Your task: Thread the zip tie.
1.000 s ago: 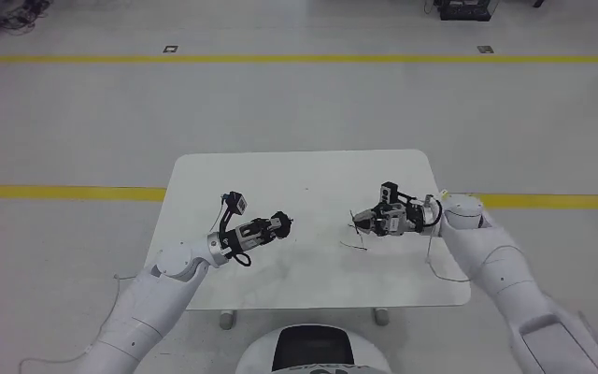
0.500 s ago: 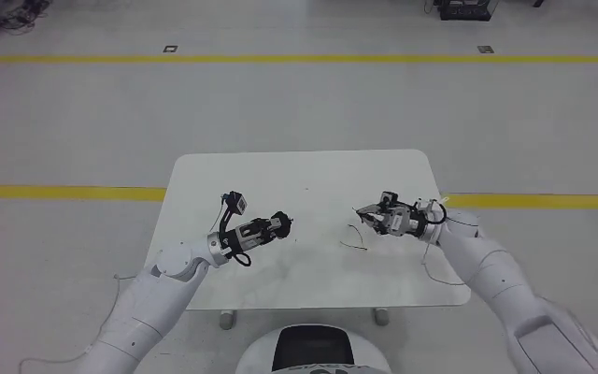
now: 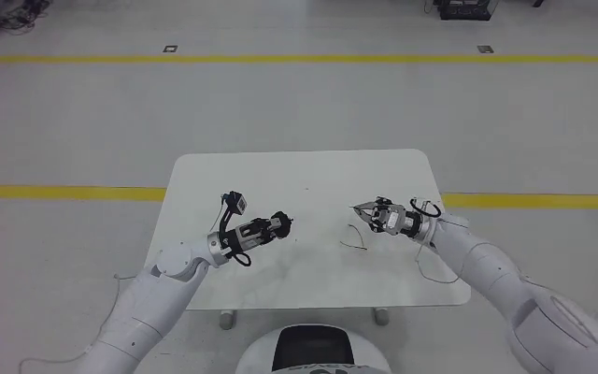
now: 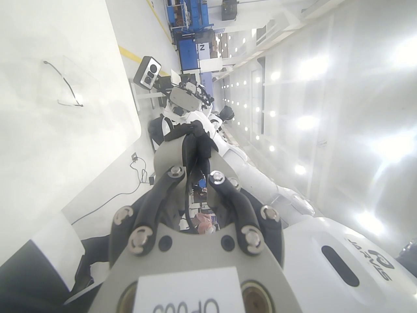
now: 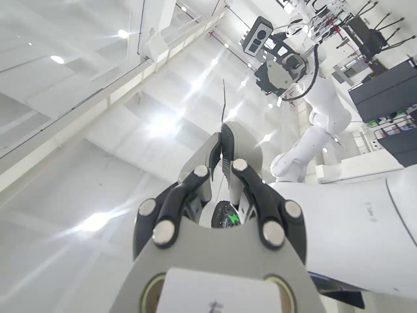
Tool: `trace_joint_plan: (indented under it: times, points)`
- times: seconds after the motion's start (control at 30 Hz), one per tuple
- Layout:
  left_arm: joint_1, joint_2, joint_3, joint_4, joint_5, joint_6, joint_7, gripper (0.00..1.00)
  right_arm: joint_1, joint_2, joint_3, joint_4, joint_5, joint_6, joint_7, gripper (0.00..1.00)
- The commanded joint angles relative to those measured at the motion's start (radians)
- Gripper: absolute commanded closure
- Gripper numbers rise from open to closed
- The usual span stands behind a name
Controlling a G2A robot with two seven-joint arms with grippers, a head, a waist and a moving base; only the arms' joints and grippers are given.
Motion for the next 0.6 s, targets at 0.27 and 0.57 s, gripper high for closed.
trace_joint_plan:
  times: [0.27, 0.57]
  points:
    - [-0.016, -0.014, 0.067, -0.04, 0.139, 0.0, 0.117, 1.0, -0.085, 0.002, 0.044, -0.142, 0.05, 0.0, 0.0, 1.0]
    - [-0.039, -0.042, 0.15, -0.075, 0.382, 0.0, 0.364, 1.0, -0.226, 0.004, 0.169, -0.296, 0.05, 0.0, 0.0, 1.0]
